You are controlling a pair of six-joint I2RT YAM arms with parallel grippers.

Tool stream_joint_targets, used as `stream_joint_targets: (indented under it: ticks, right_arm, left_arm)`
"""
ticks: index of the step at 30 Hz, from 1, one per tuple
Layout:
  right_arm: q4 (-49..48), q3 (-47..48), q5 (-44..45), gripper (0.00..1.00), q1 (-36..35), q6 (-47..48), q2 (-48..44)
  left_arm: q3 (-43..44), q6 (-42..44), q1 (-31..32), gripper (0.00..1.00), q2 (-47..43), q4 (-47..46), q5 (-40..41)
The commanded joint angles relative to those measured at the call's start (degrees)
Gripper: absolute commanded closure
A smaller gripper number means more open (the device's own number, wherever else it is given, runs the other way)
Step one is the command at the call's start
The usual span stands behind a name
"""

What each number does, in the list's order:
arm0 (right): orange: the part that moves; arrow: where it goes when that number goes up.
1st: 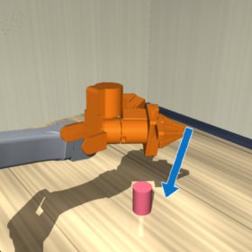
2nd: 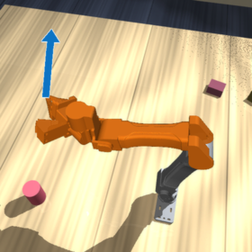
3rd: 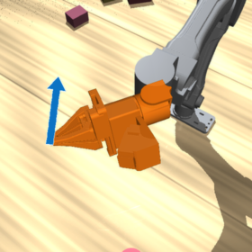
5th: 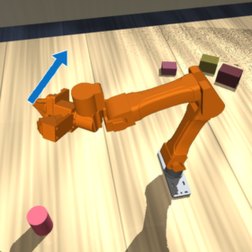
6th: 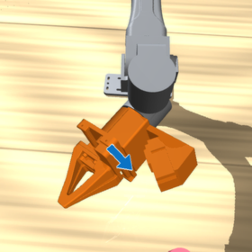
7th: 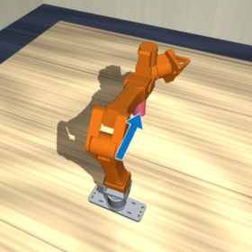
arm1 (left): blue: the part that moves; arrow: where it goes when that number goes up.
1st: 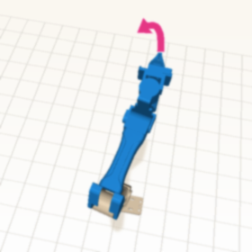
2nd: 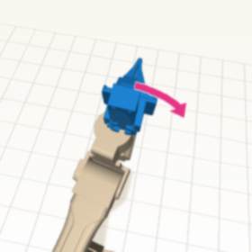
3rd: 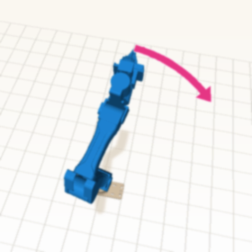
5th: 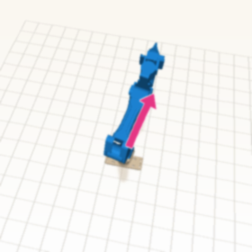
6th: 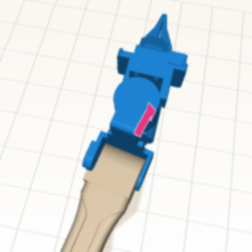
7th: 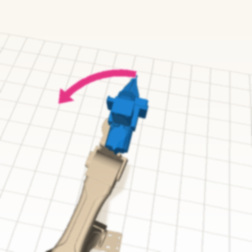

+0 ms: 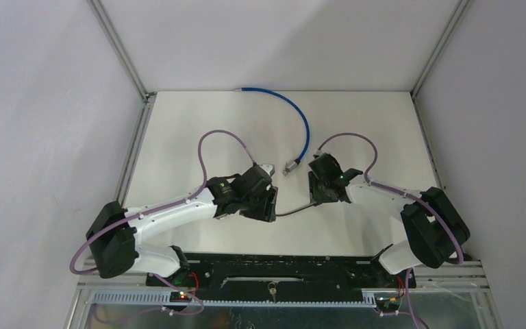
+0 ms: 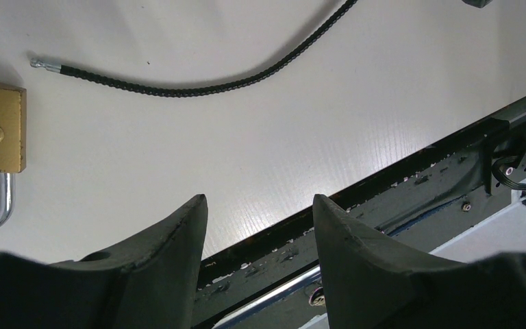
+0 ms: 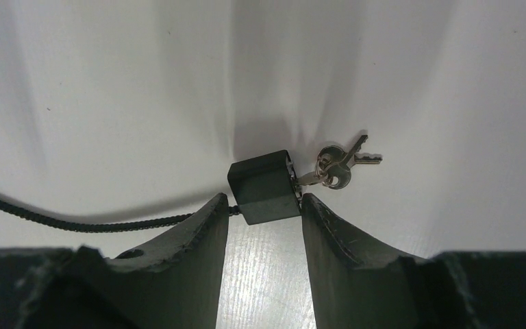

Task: Lock with the key
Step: Pick up the lock from the center of the board.

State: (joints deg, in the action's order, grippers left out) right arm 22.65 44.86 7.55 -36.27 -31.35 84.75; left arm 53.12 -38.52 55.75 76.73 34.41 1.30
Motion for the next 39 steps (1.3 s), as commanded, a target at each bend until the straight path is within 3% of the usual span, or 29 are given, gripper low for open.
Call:
stream_joint_targets:
  ticks: [1,14,22,28,39]
  right_arm:
    - [0.13,2.66,1.17,0.54,-0.38,-0.63,1.61]
    - [0.39,3.30,2.02,0.62,-0.90,0.05,4.04]
    - [1.08,3.53,2.36,0.75,-1.09,0.79,3.05]
    - [2.59,4.36,1.30,0.75,-1.90,2.23,1.02]
    - [3.81,4.36,0.07,0.74,-2.53,2.70,0.40]
  left_arm:
    - [0.52,0.55,0.15,0.39,0.16,-1.66,0.50]
    - [0.66,0.64,0.15,0.39,0.44,-1.68,0.46]
    - [1.03,1.39,0.15,0.39,0.59,-1.49,1.07]
    - [2.43,4.96,0.15,0.39,-0.18,-1.13,4.89]
    - [-3.99,11.83,0.15,0.38,-7.22,-13.70,7.45]
